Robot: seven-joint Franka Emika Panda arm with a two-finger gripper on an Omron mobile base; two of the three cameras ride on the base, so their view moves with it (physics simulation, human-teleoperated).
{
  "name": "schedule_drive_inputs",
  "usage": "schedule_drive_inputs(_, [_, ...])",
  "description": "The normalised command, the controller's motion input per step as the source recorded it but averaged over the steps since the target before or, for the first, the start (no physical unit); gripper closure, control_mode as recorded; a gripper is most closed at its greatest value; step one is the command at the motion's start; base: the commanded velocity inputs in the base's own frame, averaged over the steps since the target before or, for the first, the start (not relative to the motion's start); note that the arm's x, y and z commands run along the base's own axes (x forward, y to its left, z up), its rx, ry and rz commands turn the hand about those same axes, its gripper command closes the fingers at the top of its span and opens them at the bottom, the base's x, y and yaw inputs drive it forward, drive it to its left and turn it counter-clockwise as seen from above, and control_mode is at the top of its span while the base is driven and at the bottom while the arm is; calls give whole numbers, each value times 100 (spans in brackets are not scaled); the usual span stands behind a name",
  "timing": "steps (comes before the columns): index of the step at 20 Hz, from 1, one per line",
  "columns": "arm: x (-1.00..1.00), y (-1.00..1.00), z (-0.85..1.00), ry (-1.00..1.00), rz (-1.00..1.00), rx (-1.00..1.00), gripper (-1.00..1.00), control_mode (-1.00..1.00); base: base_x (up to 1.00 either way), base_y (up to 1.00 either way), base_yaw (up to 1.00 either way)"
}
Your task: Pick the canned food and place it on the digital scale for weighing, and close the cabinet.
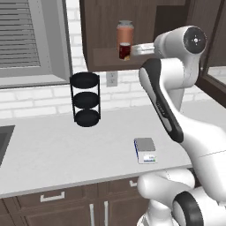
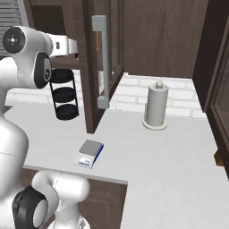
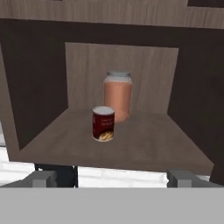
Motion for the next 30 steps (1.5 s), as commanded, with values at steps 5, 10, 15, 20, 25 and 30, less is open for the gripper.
schedule_drive_inputs(5, [10, 10, 16, 0, 0, 2, -100, -100, 0, 0, 0])
schedule_drive_inputs(10, [34, 5, 0, 1, 0, 1, -100, -100, 0, 0, 0])
schedule_drive_inputs(15, [50, 18, 0, 8, 0, 0, -100, -100, 0, 0, 0])
schedule_drive_inputs(20, [59, 19, 0, 1, 0, 0, -100, -100, 0, 0, 0])
schedule_drive_inputs(25, [54, 4, 0, 0, 0, 0, -100, -100, 0, 0, 0])
schedule_drive_inputs(30, [50, 0, -5, 1, 0, 0, -100, -100, 0, 0, 0])
